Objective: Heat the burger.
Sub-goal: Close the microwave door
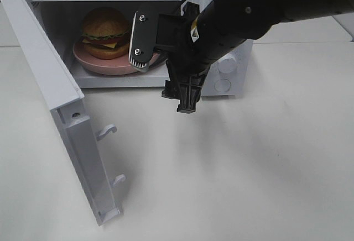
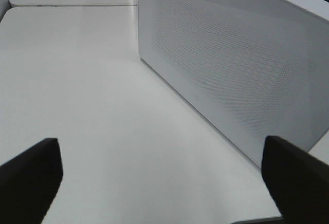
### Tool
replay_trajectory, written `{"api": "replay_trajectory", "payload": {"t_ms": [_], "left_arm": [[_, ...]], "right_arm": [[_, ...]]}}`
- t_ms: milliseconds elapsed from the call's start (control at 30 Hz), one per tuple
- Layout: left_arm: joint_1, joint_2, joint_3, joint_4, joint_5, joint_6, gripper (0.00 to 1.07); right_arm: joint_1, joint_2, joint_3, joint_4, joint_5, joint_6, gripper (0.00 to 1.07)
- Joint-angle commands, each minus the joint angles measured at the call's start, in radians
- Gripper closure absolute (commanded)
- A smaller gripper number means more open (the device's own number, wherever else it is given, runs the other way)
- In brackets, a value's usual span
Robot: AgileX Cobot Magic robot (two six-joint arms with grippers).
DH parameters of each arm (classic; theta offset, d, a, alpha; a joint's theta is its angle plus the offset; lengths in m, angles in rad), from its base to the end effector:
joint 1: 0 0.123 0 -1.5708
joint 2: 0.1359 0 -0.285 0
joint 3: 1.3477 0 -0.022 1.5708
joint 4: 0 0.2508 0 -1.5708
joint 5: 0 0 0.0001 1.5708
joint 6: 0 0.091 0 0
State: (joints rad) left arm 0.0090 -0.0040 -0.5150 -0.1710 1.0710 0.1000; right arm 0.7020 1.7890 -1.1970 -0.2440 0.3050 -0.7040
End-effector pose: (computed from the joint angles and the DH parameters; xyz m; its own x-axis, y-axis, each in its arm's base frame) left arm -0.0082 -0.0137 0.2815 -0.4404 0.0133 -0.8977 0.1327 0.9899 -0.0505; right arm 0.3036 0.2481 0.2230 0.1632 -0.9146 -0.3700 -0.8005 0.0964 -0.5916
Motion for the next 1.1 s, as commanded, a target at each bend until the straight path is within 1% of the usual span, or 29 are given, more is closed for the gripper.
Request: {"api": "replay_trajectory", "payload": {"t_ms": [33, 100, 233, 267, 333, 367, 400, 433, 467, 533, 567, 633, 667, 700, 767, 800, 867, 900, 933, 967, 1033, 1067, 1100], "left_arm": [[-0.001, -0.018, 0.001, -0.011, -0.002, 0.002, 0.09], [-0.001, -0.018, 0.001, -0.011, -0.002, 0.002, 0.09], [-0.001, -0.018, 0.001, -0.011, -0.002, 0.002, 0.09], [-0.001, -0.018, 0.001, -0.011, -0.002, 0.002, 0.09], [-0.001, -0.018, 0.001, -0.011, -0.002, 0.002, 0.09], [-0.001, -0.018, 0.001, -0.011, -0.002, 0.002, 0.09], [-0.001, -0.018, 0.001, -0.011, -0.002, 0.002, 0.09], [-0.001, -0.018, 0.001, -0.011, -0.002, 0.002, 0.09], [-0.001, -0.018, 0.001, -0.011, -0.002, 0.002, 0.09], [-0.001, -0.018, 0.001, -0.011, -0.002, 0.002, 0.09], [-0.001, -0.018, 0.001, -0.011, -0.002, 0.002, 0.09], [-0.001, -0.018, 0.001, -0.011, -0.002, 0.002, 0.09], [-0.001, -0.018, 0.001, -0.011, -0.002, 0.002, 0.09], [-0.001, -0.018, 0.001, -0.011, -0.002, 0.002, 0.09], [-0.001, -0.018, 0.001, -0.011, -0.002, 0.002, 0.09], [-0.001, -0.018, 0.001, -0.011, -0.002, 0.002, 0.09], [-0.001, -0.018, 0.001, -0.011, -0.002, 0.002, 0.09], [-0.001, -0.018, 0.001, -0.011, -0.002, 0.002, 0.09], [-0.001, -0.018, 0.001, -0.011, -0.002, 0.002, 0.09], [-0.001, -0.018, 0.001, -0.011, -0.002, 0.002, 0.09], [-0.001, -0.018, 0.001, -0.011, -0.002, 0.002, 0.09], [-0.001, -0.018, 0.001, -0.011, -0.002, 0.002, 0.09], [-0.001, -0.018, 0.001, -0.011, -0.002, 0.002, 0.09]], "right_arm": [[-0.001, -0.037, 0.025, -0.001, -0.01, 0.081, 0.31], [-0.001, -0.076, 0.052, -0.001, -0.008, 0.166, 0.31], [-0.001, -0.117, 0.08, -0.001, -0.005, 0.255, 0.31], [-0.001, -0.141, 0.103, -0.001, -0.005, 0.317, 0.31], [-0.001, -0.155, 0.114, -0.001, -0.005, 0.347, 0.31], [-0.001, -0.179, 0.136, -0.001, -0.002, 0.409, 0.31], [-0.001, -0.179, 0.136, -0.001, -0.002, 0.409, 0.31], [-0.001, -0.204, 0.156, -0.001, 0.002, 0.473, 0.31], [-0.001, -0.204, 0.156, -0.001, 0.002, 0.473, 0.31], [-0.001, -0.244, 0.186, -0.001, 0.027, 0.581, 0.31], [-0.001, -0.244, 0.186, -0.001, 0.027, 0.581, 0.31], [-0.001, -0.277, 0.204, -0.001, 0.075, 0.662, 0.31], [-0.001, -0.277, 0.204, -0.001, 0.075, 0.662, 0.31], [-0.001, -0.292, 0.209, -0.001, 0.129, 0.704, 0.31], [-0.001, -0.299, 0.212, -0.001, 0.155, 0.723, 0.31], [-0.001, -0.308, 0.212, -0.001, 0.225, 0.755, 0.31], [-0.001, -0.311, 0.212, -0.001, 0.252, 0.766, 0.31], [-0.001, -0.313, 0.212, -0.001, 0.311, 0.78, 0.31], [-0.001, -0.313, 0.212, -0.001, 0.311, 0.78, 0.31], [-0.001, -0.313, 0.212, -0.001, 0.387, 0.783, 0.31], [-0.001, -0.313, 0.212, -0.001, 0.414, 0.783, 0.31], [-0.001, -0.314, 0.212, -0.001, 0.472, 0.783, 0.31], [-0.001, -0.314, 0.212, -0.001, 0.472, 0.783, 0.31]]}}
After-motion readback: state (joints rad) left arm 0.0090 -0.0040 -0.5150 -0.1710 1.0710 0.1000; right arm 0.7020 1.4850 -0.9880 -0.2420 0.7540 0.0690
